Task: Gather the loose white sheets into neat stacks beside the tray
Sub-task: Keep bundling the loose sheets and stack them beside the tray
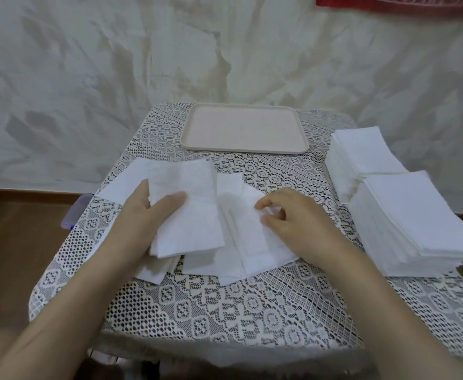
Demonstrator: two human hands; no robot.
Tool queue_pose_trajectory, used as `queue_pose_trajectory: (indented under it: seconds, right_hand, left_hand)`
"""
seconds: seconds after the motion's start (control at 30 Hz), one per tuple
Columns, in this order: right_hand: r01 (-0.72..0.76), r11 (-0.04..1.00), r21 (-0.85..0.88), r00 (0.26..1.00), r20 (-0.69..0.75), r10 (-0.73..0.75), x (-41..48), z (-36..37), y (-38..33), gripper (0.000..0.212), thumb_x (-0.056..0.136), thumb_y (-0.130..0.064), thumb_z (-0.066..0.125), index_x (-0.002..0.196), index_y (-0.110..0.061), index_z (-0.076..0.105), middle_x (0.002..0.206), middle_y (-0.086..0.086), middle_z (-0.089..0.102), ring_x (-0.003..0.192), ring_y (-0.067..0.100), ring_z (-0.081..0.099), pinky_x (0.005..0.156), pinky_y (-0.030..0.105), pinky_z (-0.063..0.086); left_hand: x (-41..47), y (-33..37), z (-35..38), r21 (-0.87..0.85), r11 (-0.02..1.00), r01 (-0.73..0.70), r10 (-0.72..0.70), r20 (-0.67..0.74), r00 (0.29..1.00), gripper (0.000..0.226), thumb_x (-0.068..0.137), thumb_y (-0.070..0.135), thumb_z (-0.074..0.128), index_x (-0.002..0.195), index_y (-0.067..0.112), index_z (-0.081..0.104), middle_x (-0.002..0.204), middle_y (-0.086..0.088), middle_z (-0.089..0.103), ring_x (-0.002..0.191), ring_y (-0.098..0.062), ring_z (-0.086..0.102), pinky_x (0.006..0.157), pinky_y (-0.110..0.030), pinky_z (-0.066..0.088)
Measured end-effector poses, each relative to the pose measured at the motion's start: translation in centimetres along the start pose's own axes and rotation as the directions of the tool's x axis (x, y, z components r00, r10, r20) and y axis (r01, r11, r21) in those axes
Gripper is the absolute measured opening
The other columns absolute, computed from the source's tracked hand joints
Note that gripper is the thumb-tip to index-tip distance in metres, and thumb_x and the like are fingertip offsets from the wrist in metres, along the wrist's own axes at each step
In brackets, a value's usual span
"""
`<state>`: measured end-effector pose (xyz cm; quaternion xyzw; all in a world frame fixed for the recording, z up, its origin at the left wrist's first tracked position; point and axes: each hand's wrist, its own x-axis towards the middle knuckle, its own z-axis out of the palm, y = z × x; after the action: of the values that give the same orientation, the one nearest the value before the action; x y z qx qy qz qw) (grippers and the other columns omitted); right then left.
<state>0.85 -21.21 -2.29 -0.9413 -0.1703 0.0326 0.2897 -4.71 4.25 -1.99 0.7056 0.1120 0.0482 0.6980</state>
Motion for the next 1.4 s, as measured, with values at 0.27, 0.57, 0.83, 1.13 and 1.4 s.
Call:
queue_pose_trajectory:
  seconds: [0.27,0.57,0.83,1.13,1.4]
  right_hand:
    - [0.031,0.997,-0.077,0.998,0.051,-0.027,1.0,-0.3,-0.1,0.015,0.094,-0.033,0.069,0.108,-0.032,0.064,0.094,-0.018,0.052,0.081,-0.002,0.05,0.067,0.022,0.036]
    - [-0.067,0.967,0.246,0.996,-0.04,0.079,0.9,-1.5,0.4,0.023,0.091,-0.035,0.073,0.078,-0.018,0.065,0.077,0.005,0.067,0.067,0.014,0.057,0.063,0.032,0.038]
    - [-0.243,0.97,0.014,0.97,0.01,0.243,-0.7,0.0,-0.1,0.033,0.09,-0.054,0.068,0.101,-0.025,0.06,0.093,-0.008,0.065,0.086,0.018,0.063,0.067,0.031,0.045]
    - [-0.21,0.953,0.219,0.977,0.063,0.201,-0.3,-0.4,-0.2,0.021,0.096,-0.03,0.067,0.09,-0.01,0.062,0.086,0.004,0.066,0.078,0.023,0.063,0.061,0.034,0.043]
    - [-0.237,0.899,0.369,0.971,0.093,0.218,-0.5,-0.3,0.2,0.017,0.096,-0.029,0.067,0.1,-0.013,0.067,0.098,0.002,0.074,0.093,0.025,0.071,0.086,0.053,0.056]
  left_hand:
    - [0.2,-0.2,0.1,-0.002,1.0,-0.021,0.021,-0.016,1.0,0.027,0.099,0.025,0.067,0.126,0.028,0.064,0.109,0.005,0.08,0.098,-0.017,0.078,0.077,-0.038,0.06]
    - [0.0,0.1,-0.2,-0.047,0.999,-0.015,0.016,0.023,1.0,0.032,0.095,0.027,0.067,0.128,0.028,0.065,0.115,0.0,0.079,0.102,-0.024,0.077,0.083,-0.046,0.059]
    - [0.6,0.6,-1.9,-0.026,0.999,0.028,-0.028,0.017,0.999,0.035,0.098,0.029,0.068,0.132,0.025,0.065,0.113,-0.002,0.08,0.1,-0.025,0.078,0.07,-0.036,0.063]
    - [0.4,0.5,-1.7,-0.037,0.999,0.01,-0.009,0.017,1.0,0.029,0.101,0.023,0.062,0.13,0.024,0.066,0.109,-0.002,0.08,0.091,-0.02,0.079,0.061,-0.027,0.062]
    - [0.5,0.0,-2.3,-0.043,0.999,0.005,-0.005,-0.01,1.0,0.031,0.101,0.024,0.063,0.132,0.021,0.065,0.11,-0.003,0.08,0.091,-0.019,0.079,0.061,-0.026,0.061]
